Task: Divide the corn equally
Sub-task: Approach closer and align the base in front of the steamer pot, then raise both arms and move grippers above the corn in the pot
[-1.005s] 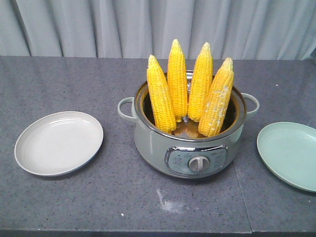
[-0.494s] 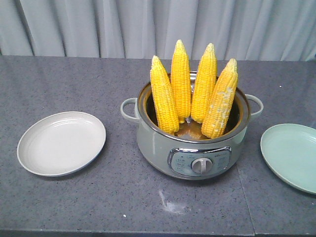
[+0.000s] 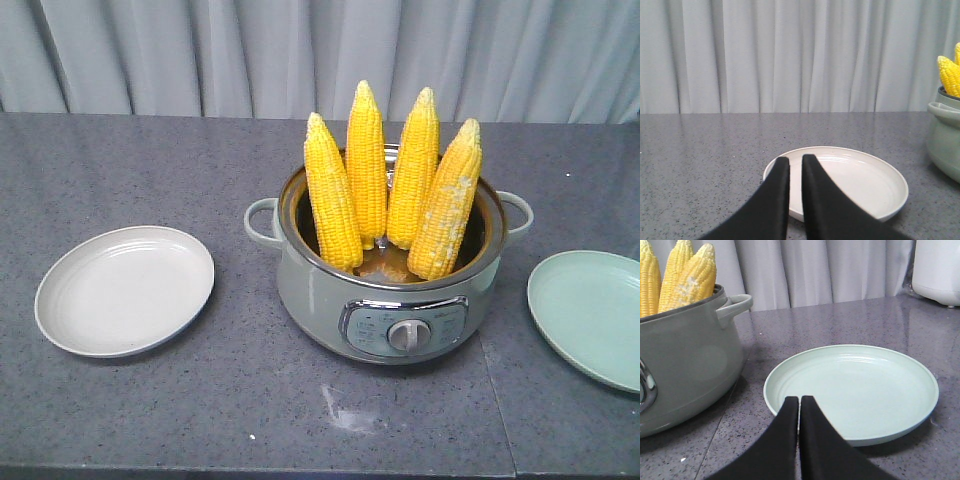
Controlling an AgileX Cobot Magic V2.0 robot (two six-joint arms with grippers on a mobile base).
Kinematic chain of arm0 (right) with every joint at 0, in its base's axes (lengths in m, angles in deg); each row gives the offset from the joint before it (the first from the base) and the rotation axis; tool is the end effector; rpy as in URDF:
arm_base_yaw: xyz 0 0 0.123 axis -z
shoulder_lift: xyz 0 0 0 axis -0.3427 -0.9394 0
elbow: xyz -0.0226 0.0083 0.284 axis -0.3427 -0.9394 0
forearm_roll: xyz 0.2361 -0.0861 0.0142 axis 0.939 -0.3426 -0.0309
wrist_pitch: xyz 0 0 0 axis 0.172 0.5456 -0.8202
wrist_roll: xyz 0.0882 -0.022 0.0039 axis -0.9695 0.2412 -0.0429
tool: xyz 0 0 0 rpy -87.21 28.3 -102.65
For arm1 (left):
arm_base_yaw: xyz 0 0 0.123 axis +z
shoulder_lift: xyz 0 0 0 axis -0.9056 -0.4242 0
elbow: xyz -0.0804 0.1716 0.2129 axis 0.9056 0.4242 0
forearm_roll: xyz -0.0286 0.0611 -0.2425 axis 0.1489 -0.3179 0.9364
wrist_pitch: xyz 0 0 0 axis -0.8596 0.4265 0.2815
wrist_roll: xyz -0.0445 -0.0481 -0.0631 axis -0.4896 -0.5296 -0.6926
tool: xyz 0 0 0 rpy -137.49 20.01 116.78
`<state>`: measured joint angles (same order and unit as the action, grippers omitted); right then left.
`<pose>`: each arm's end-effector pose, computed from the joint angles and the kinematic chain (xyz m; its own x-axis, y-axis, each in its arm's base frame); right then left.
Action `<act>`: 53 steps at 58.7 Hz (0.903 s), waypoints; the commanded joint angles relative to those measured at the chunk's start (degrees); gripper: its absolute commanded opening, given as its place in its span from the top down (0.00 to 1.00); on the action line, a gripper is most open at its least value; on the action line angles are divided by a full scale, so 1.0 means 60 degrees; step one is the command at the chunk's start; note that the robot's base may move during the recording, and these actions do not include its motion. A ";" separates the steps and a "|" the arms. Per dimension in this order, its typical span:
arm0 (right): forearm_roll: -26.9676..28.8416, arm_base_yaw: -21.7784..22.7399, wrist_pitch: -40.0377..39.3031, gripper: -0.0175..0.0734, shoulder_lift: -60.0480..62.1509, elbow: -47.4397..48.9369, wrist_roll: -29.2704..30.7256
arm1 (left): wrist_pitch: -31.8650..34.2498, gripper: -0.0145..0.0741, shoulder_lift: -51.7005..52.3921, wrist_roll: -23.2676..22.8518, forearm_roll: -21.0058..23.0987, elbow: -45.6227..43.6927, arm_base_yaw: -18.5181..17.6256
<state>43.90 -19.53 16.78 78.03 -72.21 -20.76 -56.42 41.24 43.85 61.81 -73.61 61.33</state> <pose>0.0563 -0.0034 0.1897 -0.0875 0.0561 -0.9946 0.0455 0.9976 0.0522 0.0562 -0.0035 0.2056 0.0711 -0.0631 -0.9955 0.0665 0.9961 -0.0584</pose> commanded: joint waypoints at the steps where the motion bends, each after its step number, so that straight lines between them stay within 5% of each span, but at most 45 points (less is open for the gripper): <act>1: -0.0076 0.0007 -0.0674 0.81 0.0068 -0.0173 0.0105 | 0.0612 0.77 0.0127 -0.0090 0.0016 -0.0212 0.0024; 17: -0.0076 0.0007 -0.1487 0.81 0.0068 -0.0173 0.0105 | 0.0891 0.77 0.0127 -0.0111 0.0085 -0.0264 0.0024; 28: 0.0620 0.0007 -0.3967 0.81 0.0068 -0.0154 -0.1240 | 0.1818 0.77 0.0127 -0.0857 0.0093 -0.0282 0.0024; 39: 0.0827 0.0018 -0.6141 0.81 0.0054 -0.0154 -0.2151 | 0.3995 0.77 0.0127 -0.2879 0.0093 -0.0282 0.0024; 53: 0.1529 0.0005 -0.6134 0.81 0.0054 -0.0141 -0.3070 | 0.7587 0.77 0.0127 -0.5488 0.0093 -0.0307 0.0024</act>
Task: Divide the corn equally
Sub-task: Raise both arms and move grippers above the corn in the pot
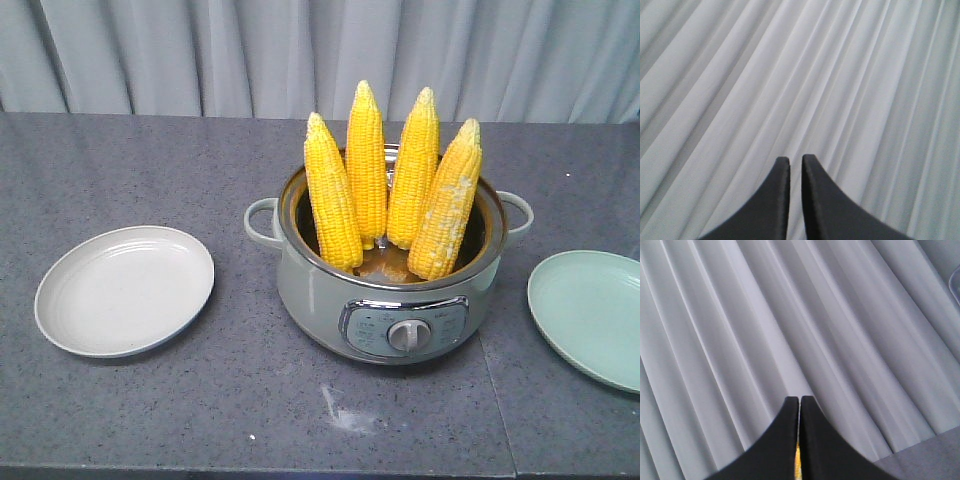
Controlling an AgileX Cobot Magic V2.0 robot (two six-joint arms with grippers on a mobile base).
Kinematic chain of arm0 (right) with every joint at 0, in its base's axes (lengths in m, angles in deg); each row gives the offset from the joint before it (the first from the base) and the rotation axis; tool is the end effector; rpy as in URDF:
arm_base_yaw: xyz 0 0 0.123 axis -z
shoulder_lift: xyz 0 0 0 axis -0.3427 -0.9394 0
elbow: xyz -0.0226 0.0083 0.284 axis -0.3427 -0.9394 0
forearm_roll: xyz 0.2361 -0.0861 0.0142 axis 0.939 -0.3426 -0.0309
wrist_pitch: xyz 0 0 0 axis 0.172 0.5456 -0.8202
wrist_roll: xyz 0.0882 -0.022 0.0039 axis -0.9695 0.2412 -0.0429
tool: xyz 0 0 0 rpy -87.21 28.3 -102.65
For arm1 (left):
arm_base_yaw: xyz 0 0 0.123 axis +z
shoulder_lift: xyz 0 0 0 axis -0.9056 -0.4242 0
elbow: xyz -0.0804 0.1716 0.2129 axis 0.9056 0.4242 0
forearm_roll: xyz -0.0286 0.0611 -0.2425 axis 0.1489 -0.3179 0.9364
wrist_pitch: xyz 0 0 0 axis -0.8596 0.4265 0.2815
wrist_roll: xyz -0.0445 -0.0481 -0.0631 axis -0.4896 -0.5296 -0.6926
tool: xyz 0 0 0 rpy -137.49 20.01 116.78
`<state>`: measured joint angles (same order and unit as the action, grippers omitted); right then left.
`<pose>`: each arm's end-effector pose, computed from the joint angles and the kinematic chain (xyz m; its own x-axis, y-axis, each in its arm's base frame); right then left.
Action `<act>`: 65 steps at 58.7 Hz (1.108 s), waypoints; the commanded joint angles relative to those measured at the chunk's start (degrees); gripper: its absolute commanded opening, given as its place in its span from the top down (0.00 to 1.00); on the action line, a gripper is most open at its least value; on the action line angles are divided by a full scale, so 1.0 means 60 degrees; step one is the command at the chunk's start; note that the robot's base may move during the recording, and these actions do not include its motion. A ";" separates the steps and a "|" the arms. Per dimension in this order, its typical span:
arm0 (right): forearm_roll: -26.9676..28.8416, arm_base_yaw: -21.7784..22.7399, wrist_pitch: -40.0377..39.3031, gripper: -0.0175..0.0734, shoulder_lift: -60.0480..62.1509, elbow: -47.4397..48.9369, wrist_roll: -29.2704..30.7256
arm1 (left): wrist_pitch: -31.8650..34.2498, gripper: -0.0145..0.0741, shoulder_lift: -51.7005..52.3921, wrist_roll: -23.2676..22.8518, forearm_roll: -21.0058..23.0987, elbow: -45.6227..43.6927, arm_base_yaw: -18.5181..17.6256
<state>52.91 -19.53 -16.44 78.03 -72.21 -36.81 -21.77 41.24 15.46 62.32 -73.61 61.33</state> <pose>0.0462 0.0011 0.2405 0.4093 0.4700 -0.7820 -0.2259 0.8826 0.4123 0.0369 0.0058 0.2553 0.5395 -0.5429 -0.6436 0.3115 0.8388 -0.4465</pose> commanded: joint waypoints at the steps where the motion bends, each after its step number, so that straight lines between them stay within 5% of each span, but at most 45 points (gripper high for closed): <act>1: -0.0019 0.0005 -0.0580 0.81 0.0054 -0.0112 -0.0470 | 0.2106 0.77 0.0127 -0.0827 0.0007 -0.0307 0.0024; 8: -0.0405 0.0005 -0.0120 0.81 0.0054 0.0362 -0.0617 | 0.3140 0.77 0.0127 -0.1039 0.0007 -0.0316 0.0024; 16: -0.1189 0.0005 0.0924 0.81 0.0054 0.1336 -0.0617 | 0.2725 0.77 0.0127 -0.1910 -0.0062 -0.0468 0.0024; 22: -0.1911 0.0005 0.2227 0.81 -0.0156 0.2388 -0.0622 | 0.0470 0.77 0.0127 -0.2771 -0.0385 -0.1275 0.0024; 34: -0.2175 0.0005 0.4835 0.81 -0.1803 0.4626 -0.0345 | -0.4760 0.77 -0.0313 -0.2775 -0.1340 -0.3671 0.0024; 52: -0.1104 0.0005 0.5577 0.81 -0.5562 0.7741 0.3028 | -0.6159 0.77 -0.3264 -0.2525 -0.1579 -0.5947 -0.0025; 65: 0.2052 0.0005 0.6921 0.80 -0.7911 0.9262 0.7453 | -0.6768 0.77 -0.5896 -0.1085 -0.1502 -0.7552 -0.0952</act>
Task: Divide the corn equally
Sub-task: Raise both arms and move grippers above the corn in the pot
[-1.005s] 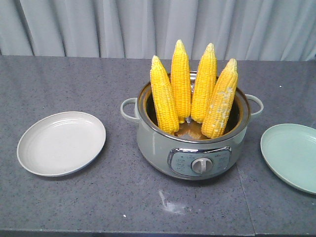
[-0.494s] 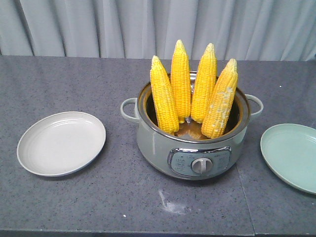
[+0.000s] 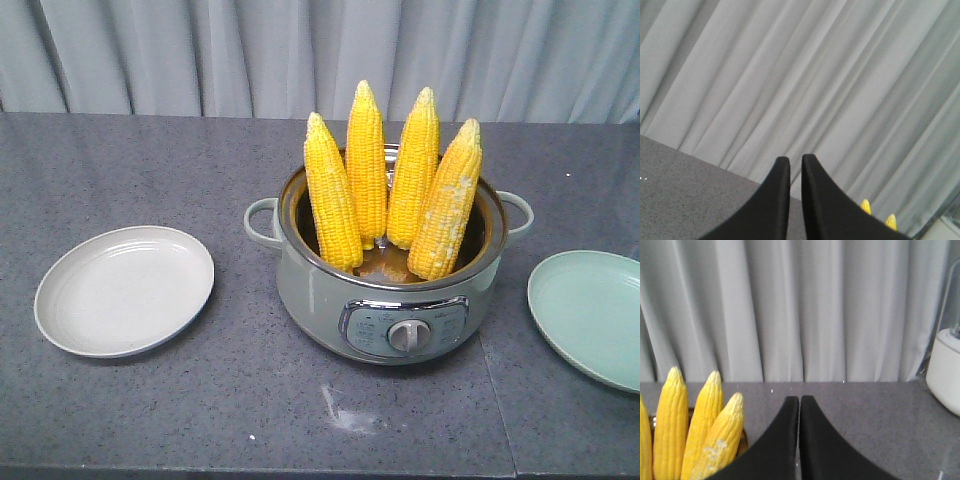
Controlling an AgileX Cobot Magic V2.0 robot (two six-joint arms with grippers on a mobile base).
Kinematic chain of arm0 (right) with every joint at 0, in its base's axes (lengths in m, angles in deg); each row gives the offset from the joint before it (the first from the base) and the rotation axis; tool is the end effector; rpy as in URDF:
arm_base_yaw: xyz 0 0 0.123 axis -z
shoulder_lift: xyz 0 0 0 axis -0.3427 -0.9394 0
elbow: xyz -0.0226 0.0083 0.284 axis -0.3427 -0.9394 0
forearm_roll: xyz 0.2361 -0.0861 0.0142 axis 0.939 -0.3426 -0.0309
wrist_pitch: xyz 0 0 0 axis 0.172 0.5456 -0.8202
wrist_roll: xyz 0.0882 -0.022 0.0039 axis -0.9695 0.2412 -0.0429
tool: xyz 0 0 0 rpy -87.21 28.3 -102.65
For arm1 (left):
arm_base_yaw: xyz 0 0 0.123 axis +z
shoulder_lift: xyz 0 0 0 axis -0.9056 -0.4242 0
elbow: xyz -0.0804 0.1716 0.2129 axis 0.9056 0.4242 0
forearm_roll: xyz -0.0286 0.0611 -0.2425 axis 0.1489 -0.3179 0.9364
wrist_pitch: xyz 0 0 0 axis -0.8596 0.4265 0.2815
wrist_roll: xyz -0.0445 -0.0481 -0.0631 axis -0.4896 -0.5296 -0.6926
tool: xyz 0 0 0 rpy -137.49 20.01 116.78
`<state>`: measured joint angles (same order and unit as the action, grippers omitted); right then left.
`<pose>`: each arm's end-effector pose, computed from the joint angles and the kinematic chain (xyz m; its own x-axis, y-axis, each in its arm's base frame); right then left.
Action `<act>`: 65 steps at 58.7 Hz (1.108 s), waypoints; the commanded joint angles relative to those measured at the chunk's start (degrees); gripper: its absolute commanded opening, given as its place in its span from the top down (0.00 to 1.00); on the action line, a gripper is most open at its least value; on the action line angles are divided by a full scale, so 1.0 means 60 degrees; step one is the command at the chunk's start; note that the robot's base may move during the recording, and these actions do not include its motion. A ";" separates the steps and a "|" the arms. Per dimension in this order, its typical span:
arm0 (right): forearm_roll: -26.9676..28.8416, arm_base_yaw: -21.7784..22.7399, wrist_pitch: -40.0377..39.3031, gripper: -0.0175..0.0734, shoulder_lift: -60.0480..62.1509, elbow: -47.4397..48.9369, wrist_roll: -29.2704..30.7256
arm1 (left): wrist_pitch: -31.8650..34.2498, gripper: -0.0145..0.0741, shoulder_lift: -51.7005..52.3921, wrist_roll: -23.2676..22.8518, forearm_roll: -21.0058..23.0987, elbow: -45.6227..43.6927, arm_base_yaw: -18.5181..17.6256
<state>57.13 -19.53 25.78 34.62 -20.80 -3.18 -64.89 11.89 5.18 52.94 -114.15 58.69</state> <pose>0.1499 -0.0003 0.4068 -0.1101 -0.0239 -0.9936 -0.0047 0.9997 -0.0236 0.0962 -0.0104 0.3914 0.0430 -0.5549 -0.8308 0.1562 0.8251 -0.5430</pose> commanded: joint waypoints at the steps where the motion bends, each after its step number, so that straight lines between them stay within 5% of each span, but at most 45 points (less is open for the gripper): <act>1: 0.1728 0.0005 0.0019 0.80 -0.0865 0.0796 0.2288 | 0.0374 0.77 -0.1240 0.0771 0.0061 -0.0951 -0.0666; 12: 0.5192 0.0005 0.0328 0.79 -0.2014 0.1274 0.5792 | -0.0467 0.77 -0.3508 0.2256 0.0061 -0.2505 -0.2227; 18: 0.6538 0.0005 0.0191 0.79 -0.2240 0.1274 0.6452 | -0.0825 0.77 -0.4644 0.2878 0.0061 -0.3482 -0.2969; 37: 0.7189 0.0005 0.0741 0.73 -0.2268 0.1274 0.7181 | -0.0972 0.76 -0.7129 0.2950 0.0061 -0.5384 -0.3583; 45: 0.7306 0.0005 0.0963 0.52 -0.2268 0.1274 0.7541 | -0.1074 0.69 -0.7609 0.3478 0.0061 -0.5806 -0.3595; 57: 0.7460 0.0005 0.0191 0.07 -0.2293 0.1266 0.7457 | -0.1201 0.50 -0.7846 0.3613 0.0278 -0.5957 -0.3616; 65: 0.7804 0.0005 0.0253 0.01 -0.2293 0.1242 0.7180 | -0.1228 0.42 -0.7846 0.3613 0.0320 -0.5957 -0.3616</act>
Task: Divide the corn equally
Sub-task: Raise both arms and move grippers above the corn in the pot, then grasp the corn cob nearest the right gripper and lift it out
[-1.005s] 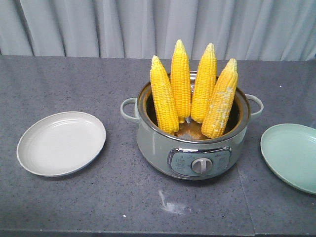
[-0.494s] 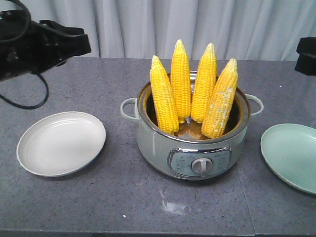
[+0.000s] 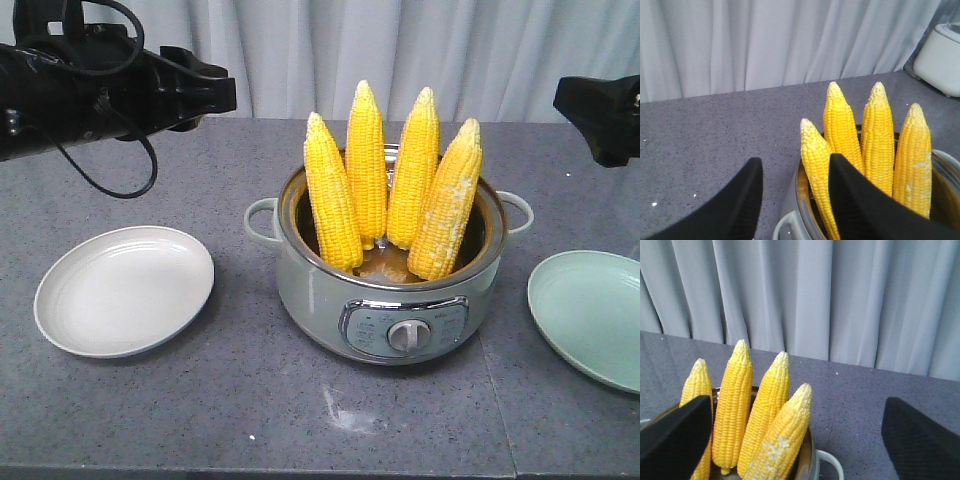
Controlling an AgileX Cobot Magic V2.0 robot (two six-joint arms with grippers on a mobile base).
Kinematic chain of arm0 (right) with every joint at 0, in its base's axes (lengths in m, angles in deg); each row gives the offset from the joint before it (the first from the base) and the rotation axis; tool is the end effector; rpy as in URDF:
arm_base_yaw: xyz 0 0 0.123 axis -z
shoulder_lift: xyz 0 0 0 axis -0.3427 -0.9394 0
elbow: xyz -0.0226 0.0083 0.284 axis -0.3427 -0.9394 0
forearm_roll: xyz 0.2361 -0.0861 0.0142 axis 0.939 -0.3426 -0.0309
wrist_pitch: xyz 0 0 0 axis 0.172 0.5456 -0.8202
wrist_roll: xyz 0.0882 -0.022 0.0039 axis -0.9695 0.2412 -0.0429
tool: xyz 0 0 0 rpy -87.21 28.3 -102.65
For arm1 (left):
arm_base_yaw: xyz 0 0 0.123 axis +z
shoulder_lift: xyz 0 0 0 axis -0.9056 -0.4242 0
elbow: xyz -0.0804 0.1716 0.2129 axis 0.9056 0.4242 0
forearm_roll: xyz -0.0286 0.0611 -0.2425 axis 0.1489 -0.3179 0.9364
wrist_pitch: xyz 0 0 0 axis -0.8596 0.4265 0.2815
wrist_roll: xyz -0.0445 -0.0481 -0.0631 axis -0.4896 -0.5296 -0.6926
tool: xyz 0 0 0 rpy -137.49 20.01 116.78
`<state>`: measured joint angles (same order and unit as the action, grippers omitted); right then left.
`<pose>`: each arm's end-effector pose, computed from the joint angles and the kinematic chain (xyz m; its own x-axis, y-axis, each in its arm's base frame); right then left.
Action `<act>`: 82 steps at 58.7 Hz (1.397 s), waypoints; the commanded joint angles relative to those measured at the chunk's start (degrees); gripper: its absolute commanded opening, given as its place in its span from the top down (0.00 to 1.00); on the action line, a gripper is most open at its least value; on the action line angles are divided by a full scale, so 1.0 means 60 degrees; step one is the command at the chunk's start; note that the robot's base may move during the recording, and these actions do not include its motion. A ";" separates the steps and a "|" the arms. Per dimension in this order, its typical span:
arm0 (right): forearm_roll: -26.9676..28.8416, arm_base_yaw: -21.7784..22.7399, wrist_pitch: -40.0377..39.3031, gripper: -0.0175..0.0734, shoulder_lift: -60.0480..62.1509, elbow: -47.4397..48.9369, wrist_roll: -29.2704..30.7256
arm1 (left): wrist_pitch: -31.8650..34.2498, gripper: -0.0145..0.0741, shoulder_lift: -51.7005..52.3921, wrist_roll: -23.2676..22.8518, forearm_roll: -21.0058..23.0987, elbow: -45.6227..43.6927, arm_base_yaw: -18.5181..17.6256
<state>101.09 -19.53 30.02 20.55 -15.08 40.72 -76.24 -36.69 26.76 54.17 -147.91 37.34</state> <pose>0.2122 0.0233 0.3997 -0.1991 -0.0579 -0.9783 -0.2742 0.9617 -0.0011 0.2761 -0.1446 0.4019 -0.3867 -0.0473 -0.9210 0.3912 0.8960 -0.2102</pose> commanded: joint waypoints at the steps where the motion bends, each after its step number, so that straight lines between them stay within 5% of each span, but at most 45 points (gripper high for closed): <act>1: 0.0582 0.0005 -0.0384 0.01 0.0050 0.0288 -0.0233 | 0.0676 0.42 0.0250 0.0016 0.0116 -0.0330 -0.0058; 16: 0.0754 0.0005 0.1028 0.04 -0.1914 0.1633 -0.0385 | 0.1000 0.42 0.0250 0.0016 0.0116 -0.0330 -0.0058; 56: 0.0942 0.0005 0.1676 0.10 -0.6123 0.3748 -0.0644 | 0.0878 0.42 0.0250 0.0016 0.0116 -0.0330 -0.0058; 65: 0.0942 0.0005 0.1841 0.24 -0.6191 0.3772 -0.0644 | 0.0879 0.42 0.0250 0.0016 0.0116 -0.0330 -0.0058; 82: 0.0997 0.0005 0.1869 0.75 -0.6179 0.3827 -0.0644 | 0.0879 0.42 0.0250 0.0016 0.0116 -0.0330 -0.0058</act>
<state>105.87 -19.53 42.85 -18.93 5.89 36.40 -75.25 -36.69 26.79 54.34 -147.91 37.34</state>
